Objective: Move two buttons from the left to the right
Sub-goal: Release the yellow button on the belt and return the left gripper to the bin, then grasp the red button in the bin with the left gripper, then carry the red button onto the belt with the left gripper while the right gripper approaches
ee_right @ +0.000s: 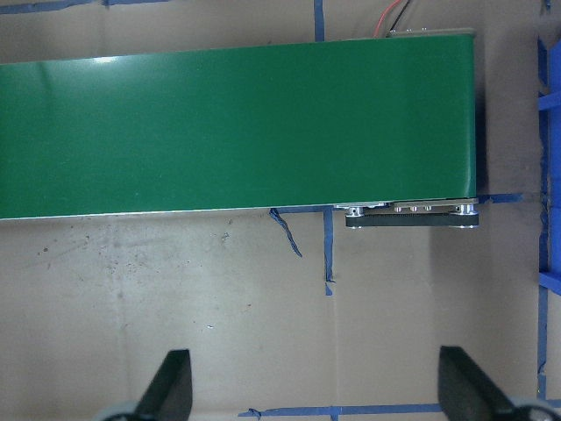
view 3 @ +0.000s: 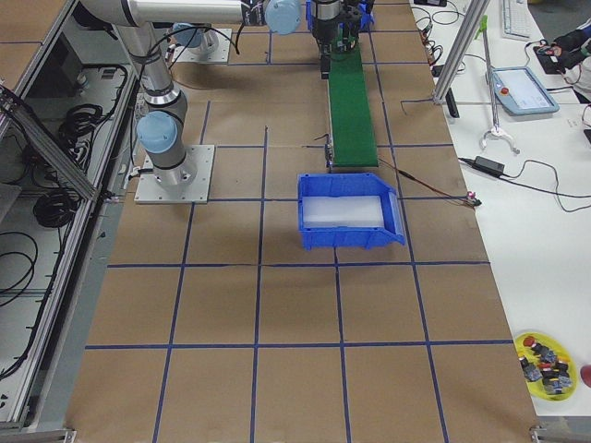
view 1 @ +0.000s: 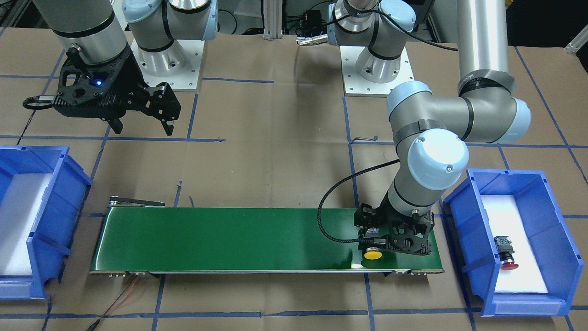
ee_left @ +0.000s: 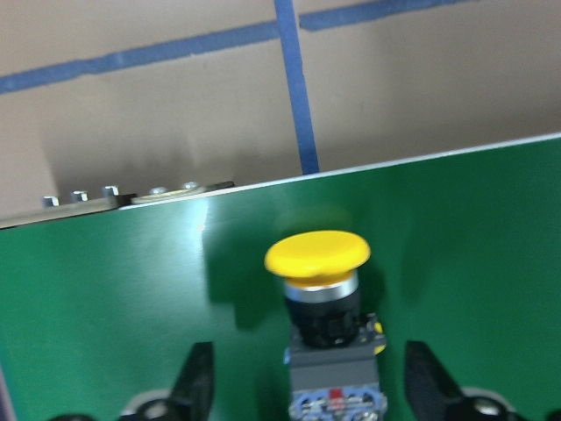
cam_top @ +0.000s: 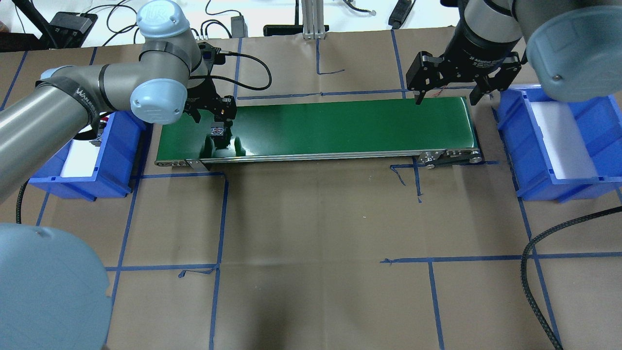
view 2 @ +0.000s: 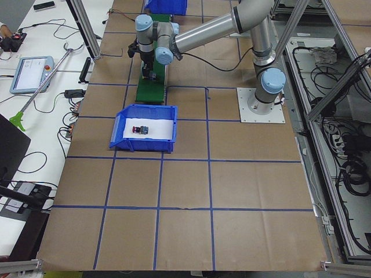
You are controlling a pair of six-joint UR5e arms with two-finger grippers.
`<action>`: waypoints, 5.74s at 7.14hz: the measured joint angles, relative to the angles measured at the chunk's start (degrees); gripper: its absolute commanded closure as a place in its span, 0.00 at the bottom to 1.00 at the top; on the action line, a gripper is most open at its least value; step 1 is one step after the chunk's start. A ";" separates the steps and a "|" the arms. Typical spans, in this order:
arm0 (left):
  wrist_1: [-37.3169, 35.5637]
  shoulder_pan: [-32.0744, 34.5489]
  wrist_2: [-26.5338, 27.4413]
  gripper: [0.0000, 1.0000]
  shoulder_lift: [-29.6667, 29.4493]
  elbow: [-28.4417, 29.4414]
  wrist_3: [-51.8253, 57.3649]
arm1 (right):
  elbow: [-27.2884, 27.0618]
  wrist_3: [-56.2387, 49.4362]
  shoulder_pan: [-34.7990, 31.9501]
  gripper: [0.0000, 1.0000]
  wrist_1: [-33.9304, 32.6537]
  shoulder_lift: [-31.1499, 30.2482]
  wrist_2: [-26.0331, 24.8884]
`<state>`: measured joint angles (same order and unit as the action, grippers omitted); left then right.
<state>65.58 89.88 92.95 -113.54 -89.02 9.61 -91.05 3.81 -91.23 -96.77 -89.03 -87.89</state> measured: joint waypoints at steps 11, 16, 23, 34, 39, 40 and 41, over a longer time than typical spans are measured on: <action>18.74 -20.09 -0.55 0.00 -1.59 20.76 16.99 | -0.09 0.06 0.00 0.00 -0.09 0.08 -0.09; 11.39 -24.44 -0.72 0.04 -9.48 21.09 19.66 | -0.09 0.06 0.00 0.00 -0.09 0.09 -0.09; -2.22 -27.36 -3.05 0.03 -13.44 9.57 22.21 | -0.16 0.06 0.00 0.00 -0.09 0.09 -0.09; 12.17 -29.54 -0.36 0.91 -1.14 10.70 20.98 | -0.10 0.06 0.00 0.00 -0.11 0.06 -0.09; 19.65 -21.38 0.06 0.91 3.10 14.55 15.68 | -0.22 -0.03 0.00 0.00 -7.46 4.60 0.06; 19.70 -17.64 0.10 0.91 3.68 14.10 13.25 | -0.15 -0.03 0.00 0.00 -9.98 6.22 0.12; 19.69 -14.08 0.11 0.91 3.93 13.74 10.75 | -0.14 -0.03 0.00 0.00 -12.00 6.99 0.65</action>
<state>85.27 75.80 93.07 -109.62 -75.27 20.35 -91.19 3.78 -91.23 -108.77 -82.05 -87.24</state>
